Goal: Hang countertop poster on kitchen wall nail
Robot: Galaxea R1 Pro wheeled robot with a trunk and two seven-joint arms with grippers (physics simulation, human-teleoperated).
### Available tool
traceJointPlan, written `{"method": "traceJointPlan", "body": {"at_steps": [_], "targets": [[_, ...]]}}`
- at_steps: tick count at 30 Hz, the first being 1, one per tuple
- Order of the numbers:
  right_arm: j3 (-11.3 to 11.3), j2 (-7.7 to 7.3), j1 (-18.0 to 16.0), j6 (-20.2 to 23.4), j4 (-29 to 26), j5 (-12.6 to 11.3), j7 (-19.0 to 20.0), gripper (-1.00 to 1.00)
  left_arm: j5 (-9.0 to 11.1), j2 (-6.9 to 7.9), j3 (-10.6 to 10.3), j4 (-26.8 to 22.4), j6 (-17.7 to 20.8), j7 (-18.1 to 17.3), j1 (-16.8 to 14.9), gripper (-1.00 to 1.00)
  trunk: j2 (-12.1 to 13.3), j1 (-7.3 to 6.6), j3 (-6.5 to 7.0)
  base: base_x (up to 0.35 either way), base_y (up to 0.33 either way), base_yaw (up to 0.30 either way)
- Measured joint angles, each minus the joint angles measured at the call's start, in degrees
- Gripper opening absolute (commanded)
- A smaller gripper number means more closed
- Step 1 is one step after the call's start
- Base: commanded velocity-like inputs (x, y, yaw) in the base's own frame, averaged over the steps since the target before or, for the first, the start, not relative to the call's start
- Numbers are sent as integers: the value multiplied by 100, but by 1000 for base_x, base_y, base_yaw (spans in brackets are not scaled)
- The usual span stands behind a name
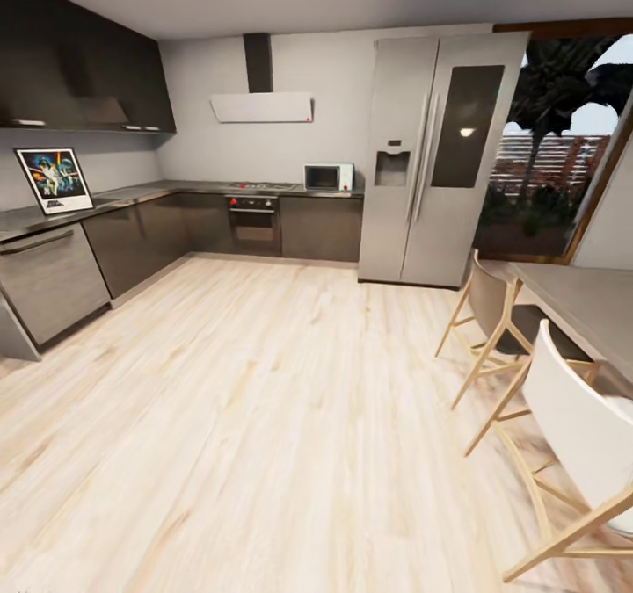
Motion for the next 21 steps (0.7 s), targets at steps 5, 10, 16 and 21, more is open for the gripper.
{"method": "traceJointPlan", "body": {"at_steps": [5,10,16,21], "targets": [[2,-2,0,12,74,0,-180,100,0,0,35,-3,-1,0,-2,100,0,0,-8,311,142,101],[4,-23,0,1,414,0,-221,100,0,0,232,-4,-7,-1,-2,100,0,0,-9,300,210,15],[4,-25,0,-16,457,-3,-225,100,4,0,273,-4,-8,-3,-1,100,0,0,-9,292,229,2],[4,-17,0,-18,464,-7,-225,100,2,0,281,-4,-8,-4,-1,100,0,0,-9,291,232,0]]}}
